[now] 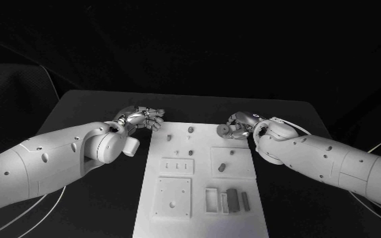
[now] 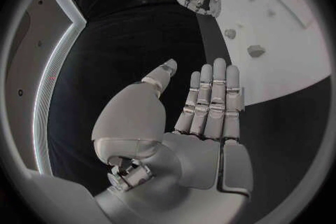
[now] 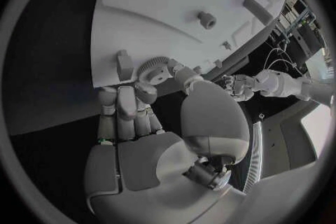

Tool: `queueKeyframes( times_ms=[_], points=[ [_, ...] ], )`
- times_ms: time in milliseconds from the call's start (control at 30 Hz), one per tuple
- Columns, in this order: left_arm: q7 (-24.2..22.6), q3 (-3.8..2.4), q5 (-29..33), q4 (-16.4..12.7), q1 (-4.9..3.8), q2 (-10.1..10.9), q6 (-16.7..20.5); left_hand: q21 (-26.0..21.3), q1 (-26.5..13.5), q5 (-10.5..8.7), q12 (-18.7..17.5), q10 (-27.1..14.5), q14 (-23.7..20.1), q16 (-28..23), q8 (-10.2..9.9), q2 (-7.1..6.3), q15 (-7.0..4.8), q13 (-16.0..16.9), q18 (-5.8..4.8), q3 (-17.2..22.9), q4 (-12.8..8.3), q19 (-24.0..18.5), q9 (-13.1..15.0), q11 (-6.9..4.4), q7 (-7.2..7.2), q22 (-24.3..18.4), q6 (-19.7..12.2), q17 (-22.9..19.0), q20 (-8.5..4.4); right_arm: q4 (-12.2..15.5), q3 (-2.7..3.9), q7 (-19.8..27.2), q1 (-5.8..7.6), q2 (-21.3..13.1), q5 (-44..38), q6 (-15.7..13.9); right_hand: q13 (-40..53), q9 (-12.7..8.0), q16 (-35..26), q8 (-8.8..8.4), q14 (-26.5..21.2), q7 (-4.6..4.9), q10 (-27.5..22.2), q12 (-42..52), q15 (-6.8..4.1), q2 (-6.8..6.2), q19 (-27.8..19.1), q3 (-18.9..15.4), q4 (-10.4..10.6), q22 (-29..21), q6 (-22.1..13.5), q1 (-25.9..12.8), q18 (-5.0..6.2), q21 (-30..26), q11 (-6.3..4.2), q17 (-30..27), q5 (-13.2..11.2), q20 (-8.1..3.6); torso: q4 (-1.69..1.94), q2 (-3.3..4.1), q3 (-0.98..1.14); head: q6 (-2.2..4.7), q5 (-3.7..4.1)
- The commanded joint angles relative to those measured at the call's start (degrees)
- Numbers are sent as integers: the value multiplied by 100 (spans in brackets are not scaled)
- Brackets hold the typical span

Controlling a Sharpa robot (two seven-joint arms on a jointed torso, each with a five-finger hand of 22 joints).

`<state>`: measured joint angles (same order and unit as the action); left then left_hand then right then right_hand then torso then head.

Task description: Assemble the parts on the task board

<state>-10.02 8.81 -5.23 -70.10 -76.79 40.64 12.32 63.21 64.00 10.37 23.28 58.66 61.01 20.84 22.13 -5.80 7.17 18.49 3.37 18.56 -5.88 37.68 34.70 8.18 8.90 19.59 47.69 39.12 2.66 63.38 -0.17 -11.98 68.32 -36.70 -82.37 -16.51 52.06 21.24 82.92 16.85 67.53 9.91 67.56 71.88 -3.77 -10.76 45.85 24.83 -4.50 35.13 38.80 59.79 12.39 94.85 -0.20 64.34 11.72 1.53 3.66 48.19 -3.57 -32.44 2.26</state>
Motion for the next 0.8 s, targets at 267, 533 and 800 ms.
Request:
queueKeyframes(
  times_ms=[267, 533, 800],
  points=[
    [31, -2, -55, 24, -3, -27, -127, -26, -43, 16, -44, -47, -2, -36, -34, -2, 20, -11, 118, -28, 16, -7, -7, 5, 6, -6, -47, 0, 22, 19, 14, 19, -11, -7, 409, 297, 2, 6, 8, 6, -33, -5, -39, -4, -6, -5, -35, 2, 38, -7, -22, -56, 60, 533, -6, -8, -3, -2, -4, 11, -4, -4, -16],
    [42, -1, -58, 36, -2, -36, -127, -27, -43, 16, -48, -52, -2, -37, -36, -2, 20, -12, 118, -28, 16, -7, -8, 6, 6, -6, -49, 0, 22, -16, 26, 7, -7, 13, 446, 310, 24, 105, 66, 237, -15, -23, -11, 61, -5, 92, -17, 15, 155, 8, 402, -227, 61, 563, -16, 1, -2, -4, 0, 8, -4, -22, -5],
    [47, -1, -59, 39, -2, -39, -129, -28, -41, 17, -52, -56, -1, -39, -39, -2, 20, -13, 118, -29, 15, -7, -9, 6, 6, -7, -52, 0, 22, -63, 39, -35, 5, 79, 450, 269, 27, 108, 82, 242, -19, -20, -15, 75, -5, 69, -17, -5, 196, 12, 426, -321, 60, 570, -16, 0, -8, -3, 3, 9, 1, -18, -5]
  ],
)
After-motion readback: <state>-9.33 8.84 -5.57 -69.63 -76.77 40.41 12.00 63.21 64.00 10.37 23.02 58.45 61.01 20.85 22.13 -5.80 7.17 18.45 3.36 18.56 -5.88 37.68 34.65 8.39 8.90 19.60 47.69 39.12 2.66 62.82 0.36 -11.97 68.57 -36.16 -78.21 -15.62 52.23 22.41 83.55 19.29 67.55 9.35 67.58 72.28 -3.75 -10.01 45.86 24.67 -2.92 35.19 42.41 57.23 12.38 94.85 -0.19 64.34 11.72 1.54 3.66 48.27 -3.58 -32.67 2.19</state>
